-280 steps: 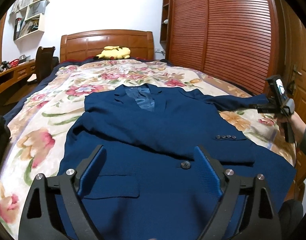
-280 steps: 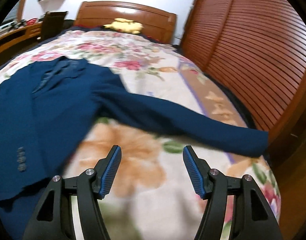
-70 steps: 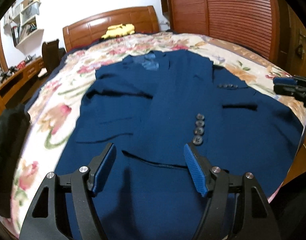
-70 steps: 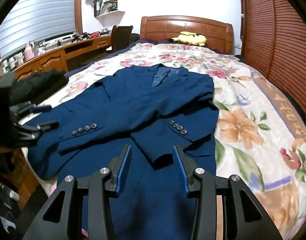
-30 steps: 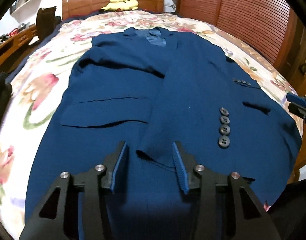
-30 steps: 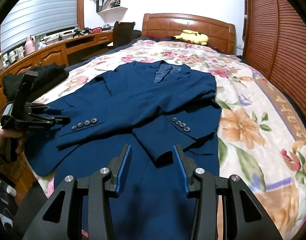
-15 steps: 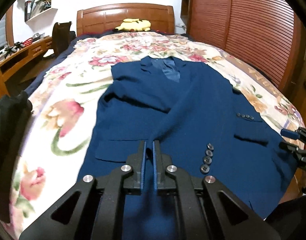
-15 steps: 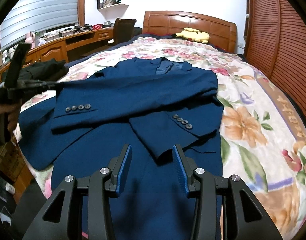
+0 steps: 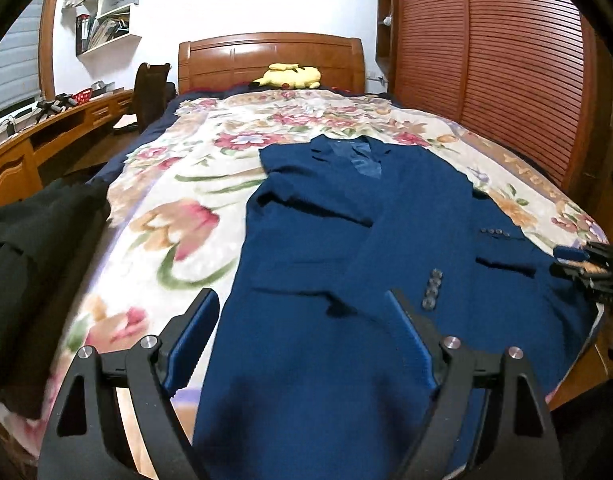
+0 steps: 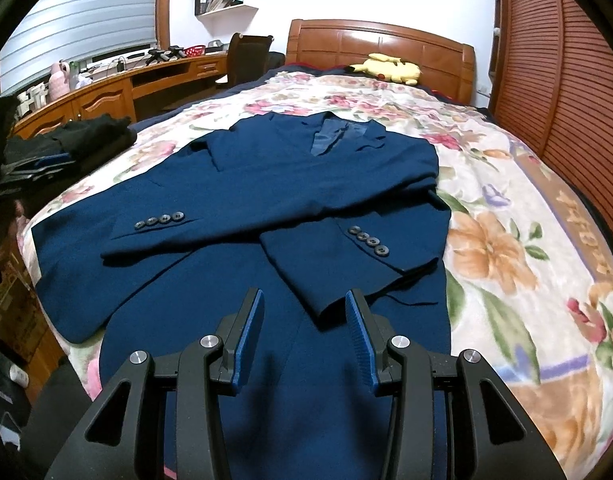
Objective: Fold large clothes
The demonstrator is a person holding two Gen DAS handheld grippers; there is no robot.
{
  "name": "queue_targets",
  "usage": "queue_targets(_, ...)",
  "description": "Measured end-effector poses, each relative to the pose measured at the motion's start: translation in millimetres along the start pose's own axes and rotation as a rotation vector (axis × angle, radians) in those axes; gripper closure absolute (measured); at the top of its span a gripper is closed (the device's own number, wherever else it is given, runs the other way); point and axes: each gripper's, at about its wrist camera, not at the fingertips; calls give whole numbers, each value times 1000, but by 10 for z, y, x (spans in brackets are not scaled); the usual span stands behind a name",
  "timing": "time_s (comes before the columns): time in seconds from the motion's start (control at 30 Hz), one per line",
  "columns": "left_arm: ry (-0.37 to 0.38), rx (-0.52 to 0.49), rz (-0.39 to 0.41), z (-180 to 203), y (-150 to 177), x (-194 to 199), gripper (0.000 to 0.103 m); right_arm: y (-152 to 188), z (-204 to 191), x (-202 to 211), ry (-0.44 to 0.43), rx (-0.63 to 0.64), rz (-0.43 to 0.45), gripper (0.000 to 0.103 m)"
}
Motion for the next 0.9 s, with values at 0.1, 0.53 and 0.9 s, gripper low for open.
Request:
queue_targets(0.1, -13, -5, -11, -53, 113, 4, 19, 0, -10, -16, 3, 2, -3, 59)
queue_targets(0.53, -70, 1, -40, -247, 458, -90, 19, 2, -57, -118, 25, 28, -51, 59)
queue_targets(0.9, -63, 35, -78, -413, 667, -196, 19, 126, 155, 236, 73, 26, -60, 54)
Point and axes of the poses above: each gripper's, at about its wrist camera, not at the fingertips, and x roughly against the way its jaws point, z to its right, y to its underside, and after that the axes turned 12 degrees about -z, right-handed
